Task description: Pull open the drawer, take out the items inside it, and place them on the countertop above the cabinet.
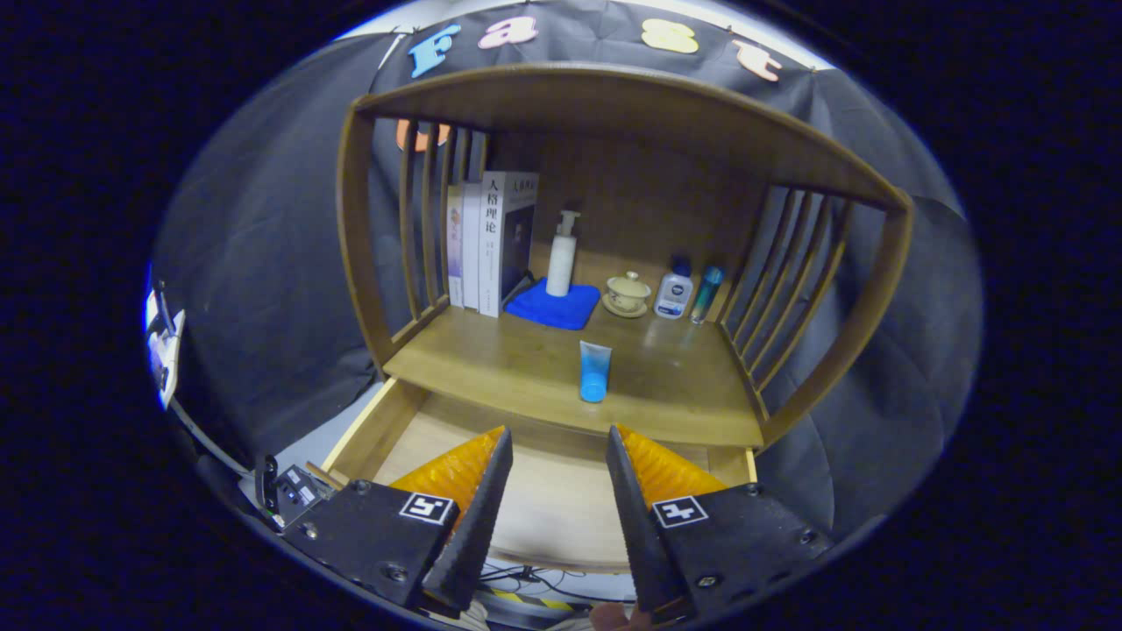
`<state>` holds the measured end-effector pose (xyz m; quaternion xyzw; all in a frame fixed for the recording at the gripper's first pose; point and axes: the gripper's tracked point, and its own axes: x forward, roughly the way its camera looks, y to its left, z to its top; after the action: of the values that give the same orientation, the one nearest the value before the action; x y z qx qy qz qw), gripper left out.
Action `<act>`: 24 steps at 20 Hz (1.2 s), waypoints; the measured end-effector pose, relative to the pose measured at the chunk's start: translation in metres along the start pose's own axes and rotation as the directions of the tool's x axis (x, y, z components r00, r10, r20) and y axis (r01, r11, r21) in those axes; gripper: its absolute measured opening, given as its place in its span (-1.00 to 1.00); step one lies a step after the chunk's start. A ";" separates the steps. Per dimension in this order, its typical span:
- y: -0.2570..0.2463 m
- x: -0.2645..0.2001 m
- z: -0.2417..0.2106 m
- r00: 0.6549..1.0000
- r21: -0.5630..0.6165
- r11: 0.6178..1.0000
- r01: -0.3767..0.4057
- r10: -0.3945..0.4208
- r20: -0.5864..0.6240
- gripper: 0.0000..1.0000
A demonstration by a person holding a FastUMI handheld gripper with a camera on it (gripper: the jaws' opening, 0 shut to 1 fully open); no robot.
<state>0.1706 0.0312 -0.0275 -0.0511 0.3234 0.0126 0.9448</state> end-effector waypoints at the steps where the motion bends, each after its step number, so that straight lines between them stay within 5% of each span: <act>1: 0.001 -0.011 -0.004 0.999 0.007 1.000 0.003 -0.003 0.038 0.37; 5: 0.009 -0.041 -0.020 0.982 0.002 1.000 0.007 -0.007 0.188 0.38; 9: 0.028 -0.055 -0.040 0.959 0.009 0.999 -0.032 0.028 0.283 1.00; 16: 0.056 -0.039 -0.107 0.915 0.071 0.994 -0.088 0.052 0.401 1.00; 24: 0.043 -0.009 -0.192 0.908 0.142 0.990 0.003 -0.062 0.415 1.00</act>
<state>0.0442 0.0542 -0.1768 0.0129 0.1128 -0.0149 0.9934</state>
